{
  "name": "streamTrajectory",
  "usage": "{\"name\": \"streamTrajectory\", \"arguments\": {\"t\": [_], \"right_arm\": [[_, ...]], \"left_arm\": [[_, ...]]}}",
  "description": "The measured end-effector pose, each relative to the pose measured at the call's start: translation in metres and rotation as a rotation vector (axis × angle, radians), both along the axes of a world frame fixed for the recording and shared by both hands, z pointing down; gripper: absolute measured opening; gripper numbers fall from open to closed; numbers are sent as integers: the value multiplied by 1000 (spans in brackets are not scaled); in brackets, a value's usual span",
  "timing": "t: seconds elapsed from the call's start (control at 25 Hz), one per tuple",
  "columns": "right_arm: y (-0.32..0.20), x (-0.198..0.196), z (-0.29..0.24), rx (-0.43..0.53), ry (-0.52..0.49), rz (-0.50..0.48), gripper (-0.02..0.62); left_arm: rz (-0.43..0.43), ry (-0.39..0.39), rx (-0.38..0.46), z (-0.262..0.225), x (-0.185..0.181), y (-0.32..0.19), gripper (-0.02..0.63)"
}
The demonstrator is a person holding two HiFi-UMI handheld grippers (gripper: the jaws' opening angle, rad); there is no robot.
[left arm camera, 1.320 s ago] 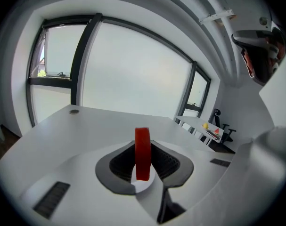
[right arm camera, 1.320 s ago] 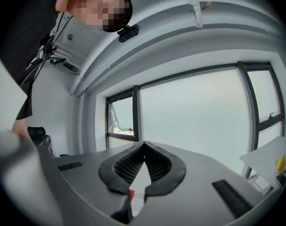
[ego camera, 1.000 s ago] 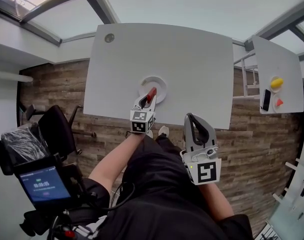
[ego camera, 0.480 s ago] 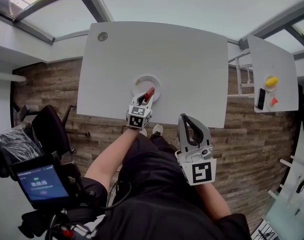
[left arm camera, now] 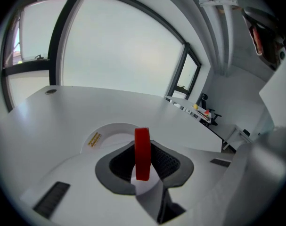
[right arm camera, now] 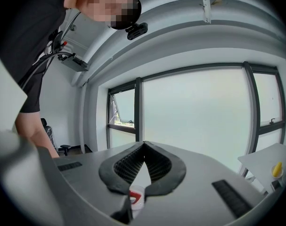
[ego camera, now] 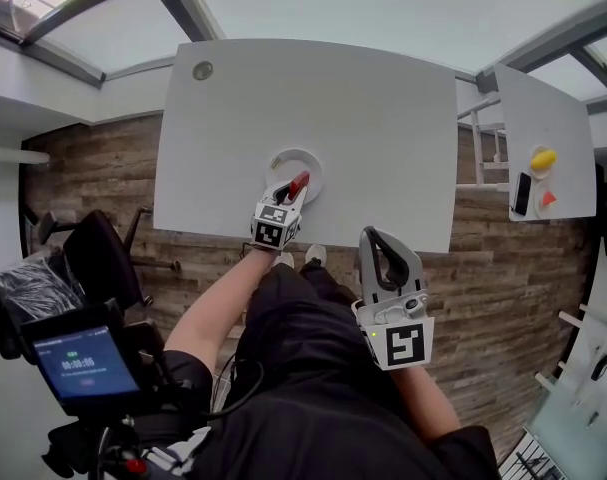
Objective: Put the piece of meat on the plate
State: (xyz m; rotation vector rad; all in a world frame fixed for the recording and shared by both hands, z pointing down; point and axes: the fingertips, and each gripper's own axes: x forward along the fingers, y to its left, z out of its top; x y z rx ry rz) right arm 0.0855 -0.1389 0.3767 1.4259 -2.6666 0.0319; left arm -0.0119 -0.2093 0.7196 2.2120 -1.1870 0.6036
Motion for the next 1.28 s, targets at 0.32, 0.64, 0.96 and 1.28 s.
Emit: {"name": "streamTrajectory", "arguments": {"t": [0.32, 0.64, 0.96, 1.28], "right_arm": [[-8, -8, 3, -27, -20, -3, 3], [4, -11, 9, -44, -20, -9, 3], [13, -11, 8, -41, -26, -9, 3], [17, -5, 5, -38, -29, 15, 3]], "left_arm": [[-10, 25, -12, 5, -8, -13, 92], [8, -8, -10, 12, -13, -9, 109], [3, -25, -25, 18, -15, -6, 169], [-21, -68, -59, 26, -21, -5, 241]]}}
